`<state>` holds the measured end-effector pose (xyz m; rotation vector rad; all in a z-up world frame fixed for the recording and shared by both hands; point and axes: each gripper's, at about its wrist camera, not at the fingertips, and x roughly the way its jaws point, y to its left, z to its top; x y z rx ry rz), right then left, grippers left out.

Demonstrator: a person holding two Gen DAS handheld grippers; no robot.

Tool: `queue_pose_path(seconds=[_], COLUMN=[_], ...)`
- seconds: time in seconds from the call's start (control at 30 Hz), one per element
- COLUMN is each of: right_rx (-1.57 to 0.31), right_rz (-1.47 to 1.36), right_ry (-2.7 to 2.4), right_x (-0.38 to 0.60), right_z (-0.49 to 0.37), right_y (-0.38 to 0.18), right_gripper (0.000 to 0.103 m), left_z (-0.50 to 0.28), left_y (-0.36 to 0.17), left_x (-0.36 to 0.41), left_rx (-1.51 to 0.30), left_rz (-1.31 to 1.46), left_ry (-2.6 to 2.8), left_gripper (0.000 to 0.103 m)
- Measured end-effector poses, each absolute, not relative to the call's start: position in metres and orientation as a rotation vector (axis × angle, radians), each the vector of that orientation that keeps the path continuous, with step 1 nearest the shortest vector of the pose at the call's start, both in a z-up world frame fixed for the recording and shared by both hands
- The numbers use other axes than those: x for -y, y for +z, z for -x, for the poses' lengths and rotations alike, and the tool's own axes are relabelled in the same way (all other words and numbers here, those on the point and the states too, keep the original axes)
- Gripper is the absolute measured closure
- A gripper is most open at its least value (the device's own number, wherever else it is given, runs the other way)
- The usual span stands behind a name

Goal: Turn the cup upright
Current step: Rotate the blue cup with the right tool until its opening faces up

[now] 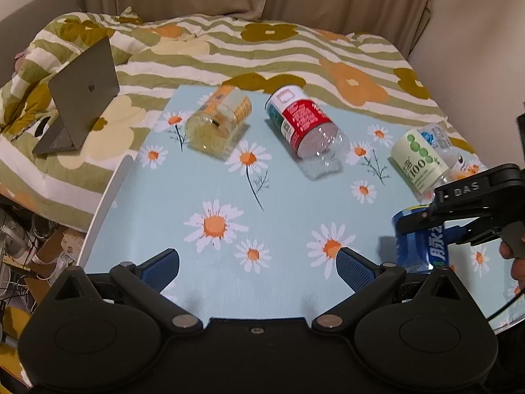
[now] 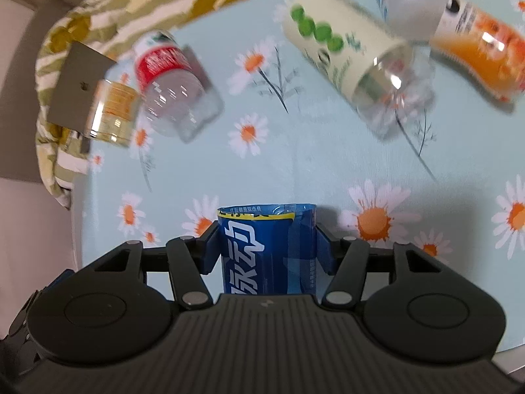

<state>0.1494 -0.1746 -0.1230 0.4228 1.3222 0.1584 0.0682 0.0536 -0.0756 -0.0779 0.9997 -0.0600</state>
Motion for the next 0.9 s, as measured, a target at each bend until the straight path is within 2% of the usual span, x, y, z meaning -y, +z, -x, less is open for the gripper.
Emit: queue_pose_path(seconds=[0.17, 0.4, 0.6, 0.9], right_rx=[-1.007, -0.666, -0.556, -0.549], right_rz=[-0.322, -0.225, -0.144, -0.110], right_ry=[0.107, 0.032, 0.036, 0.060], right_x=[0.168, 0.151, 0.135, 0.132], right_z=[-0.117, -0.094, -0.093, -0.069], right_y=[-0.096, -0.125, -0.149, -0.150], right_gripper=[0.030, 0.030, 0.030, 0.030], left_z=[-0.069, -0.065, -0.058, -0.055], left_y=[-0.072, -0.076, -0.086, -0.091], left_x=[-0.055, -0.053, -0.052, -0.045], left_rx=[-0.971, -0.950, -0.949, -0.947], left_rz=[0.098, 0.081, 0.038, -0.007], left_ry=[-0.063, -0.077, -0.073, -0.095], left_gripper=[0.000, 0.000, 0.000, 0.000])
